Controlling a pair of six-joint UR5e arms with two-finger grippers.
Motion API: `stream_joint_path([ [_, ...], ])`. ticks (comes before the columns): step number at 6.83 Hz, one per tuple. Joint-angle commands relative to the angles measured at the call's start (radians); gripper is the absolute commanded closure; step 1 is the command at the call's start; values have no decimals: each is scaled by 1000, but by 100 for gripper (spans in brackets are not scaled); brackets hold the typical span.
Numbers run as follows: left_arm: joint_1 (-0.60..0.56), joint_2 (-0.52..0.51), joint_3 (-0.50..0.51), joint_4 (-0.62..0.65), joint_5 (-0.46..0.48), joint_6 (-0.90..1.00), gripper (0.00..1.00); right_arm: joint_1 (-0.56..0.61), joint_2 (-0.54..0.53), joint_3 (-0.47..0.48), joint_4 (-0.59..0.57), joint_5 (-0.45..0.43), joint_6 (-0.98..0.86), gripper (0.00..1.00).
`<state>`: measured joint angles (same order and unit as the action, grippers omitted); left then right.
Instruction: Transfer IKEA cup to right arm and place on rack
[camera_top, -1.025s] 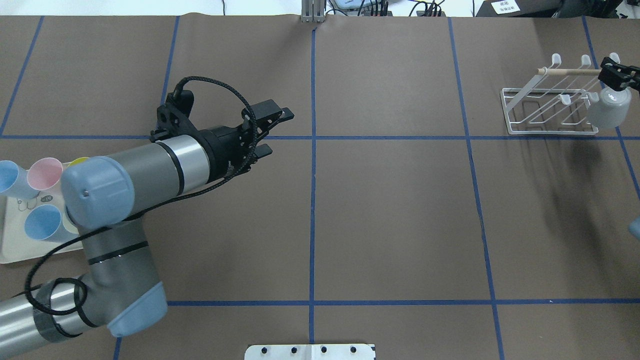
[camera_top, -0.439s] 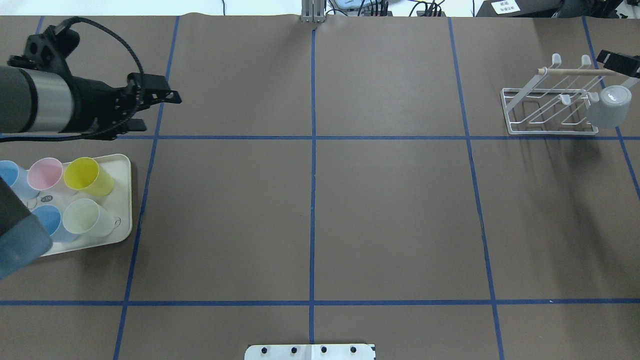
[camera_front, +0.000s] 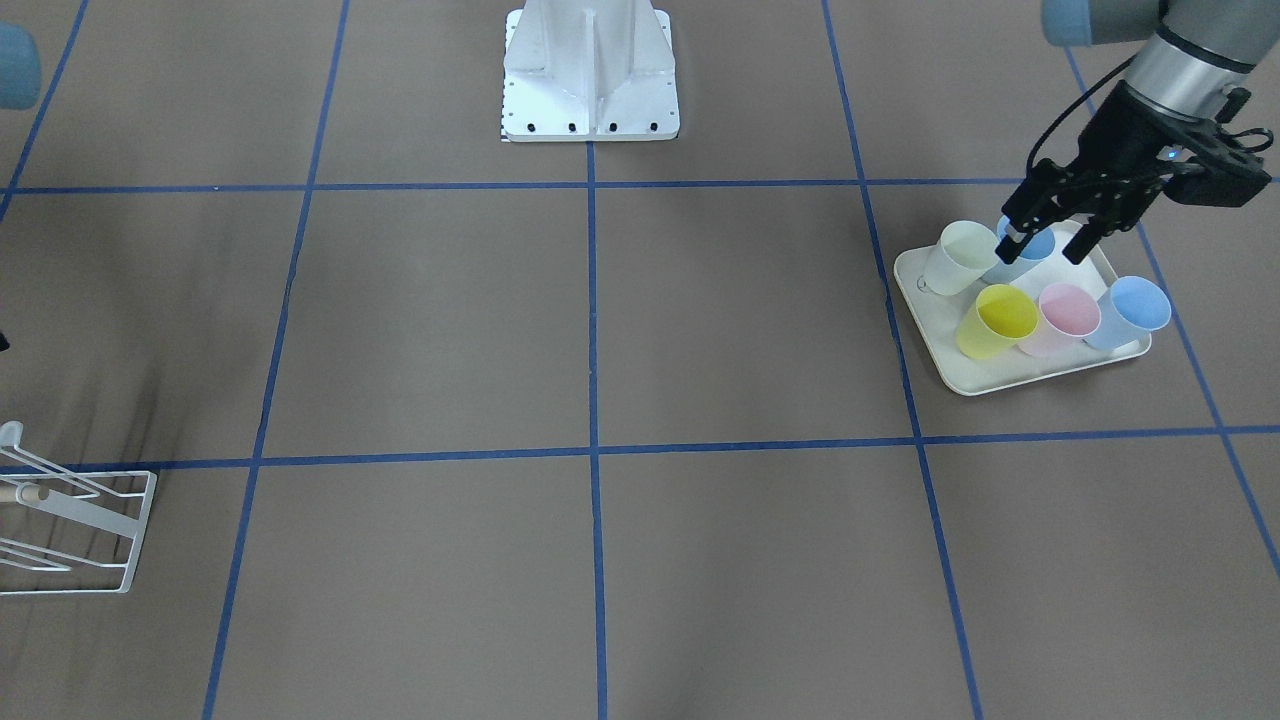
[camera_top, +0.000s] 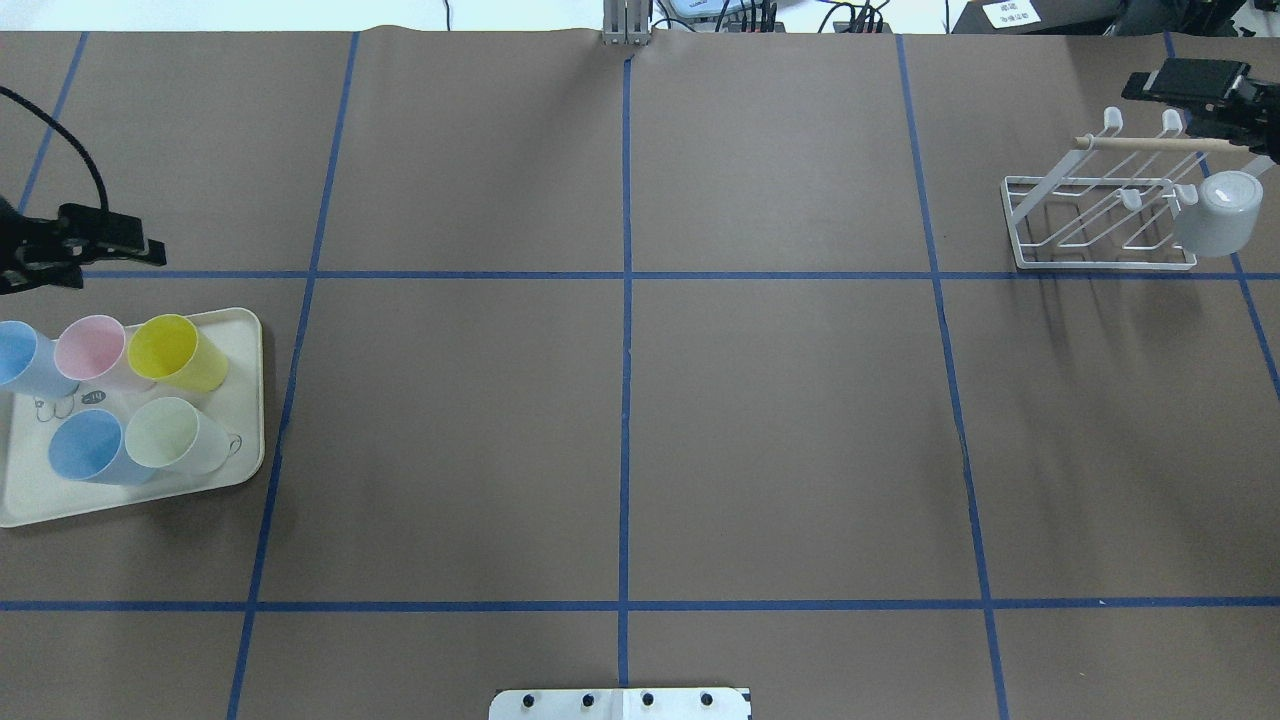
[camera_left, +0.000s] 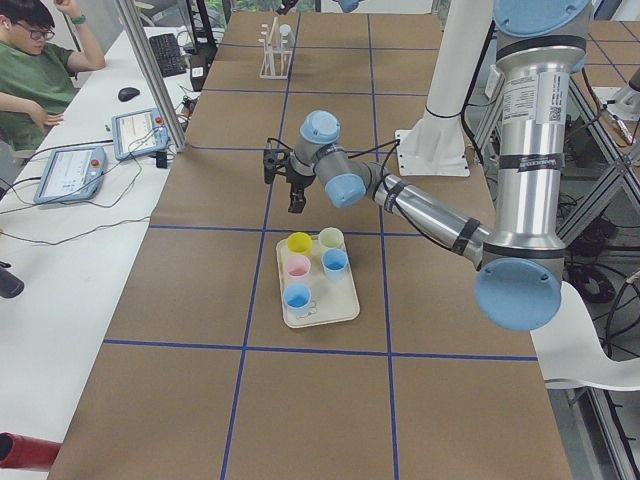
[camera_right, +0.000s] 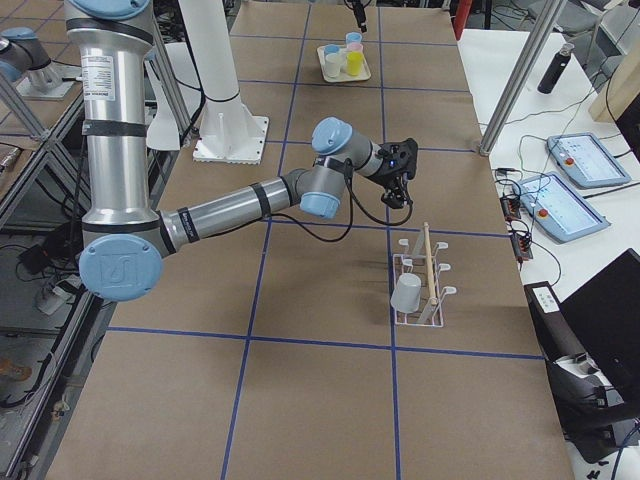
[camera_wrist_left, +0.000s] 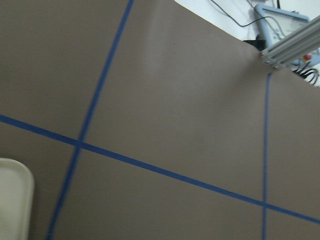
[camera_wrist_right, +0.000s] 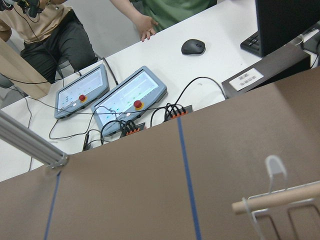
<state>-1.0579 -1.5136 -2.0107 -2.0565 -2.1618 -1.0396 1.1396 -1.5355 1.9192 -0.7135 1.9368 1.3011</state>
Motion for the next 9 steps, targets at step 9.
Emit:
stream_joint_path([
  [9, 120, 214, 162, -175, -87, 49, 8, -178, 101, 6, -26, 54, 149, 0],
])
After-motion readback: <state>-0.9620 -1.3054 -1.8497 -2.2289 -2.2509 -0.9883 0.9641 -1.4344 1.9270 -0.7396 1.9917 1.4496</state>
